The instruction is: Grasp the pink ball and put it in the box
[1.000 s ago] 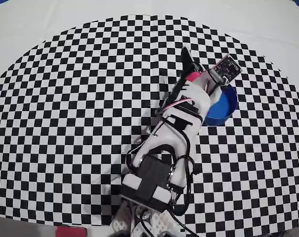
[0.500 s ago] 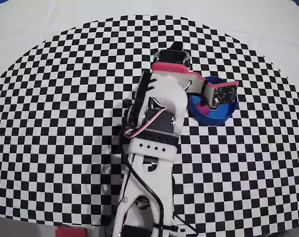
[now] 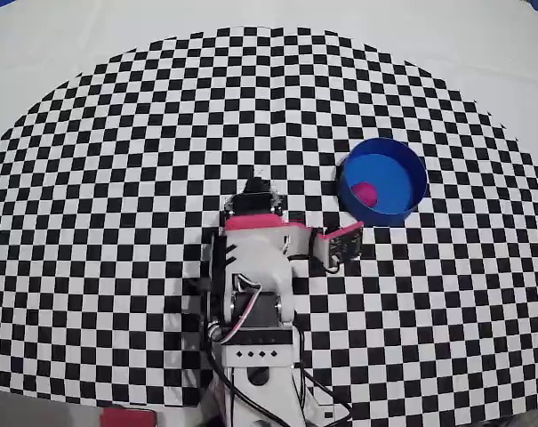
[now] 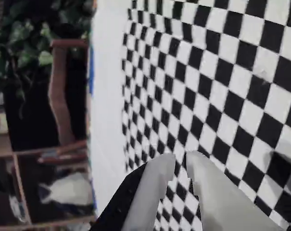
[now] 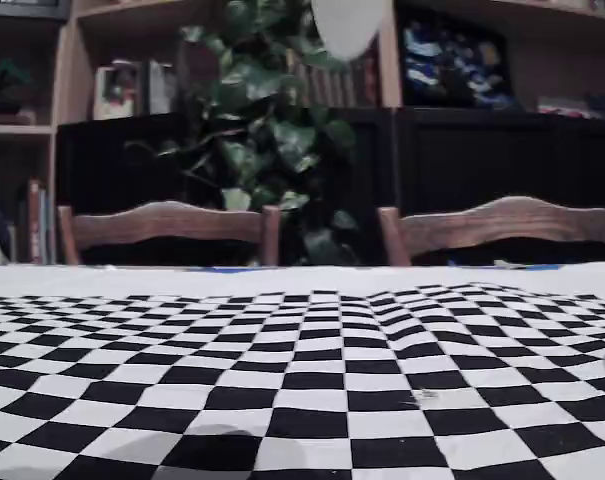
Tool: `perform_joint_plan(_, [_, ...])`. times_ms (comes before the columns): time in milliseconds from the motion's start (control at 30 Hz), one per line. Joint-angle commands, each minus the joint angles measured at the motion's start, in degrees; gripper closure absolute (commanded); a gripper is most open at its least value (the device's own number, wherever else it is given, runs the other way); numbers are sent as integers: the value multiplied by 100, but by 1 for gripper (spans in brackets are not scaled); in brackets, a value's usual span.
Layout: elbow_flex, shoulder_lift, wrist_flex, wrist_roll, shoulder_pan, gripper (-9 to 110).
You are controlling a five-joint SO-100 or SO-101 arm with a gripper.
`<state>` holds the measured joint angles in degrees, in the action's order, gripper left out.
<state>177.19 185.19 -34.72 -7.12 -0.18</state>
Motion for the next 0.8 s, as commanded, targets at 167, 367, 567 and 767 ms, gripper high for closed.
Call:
perform_joint_plan(167, [114,105,-1143,0,-431,101])
perform_joint_plan(367, [114,105,-1160,9,-378,101])
perform_joint_plan(567, [114,105,-1160,44,-202,101])
perform_joint_plan(767, [114,105,-1160,44,-202,101])
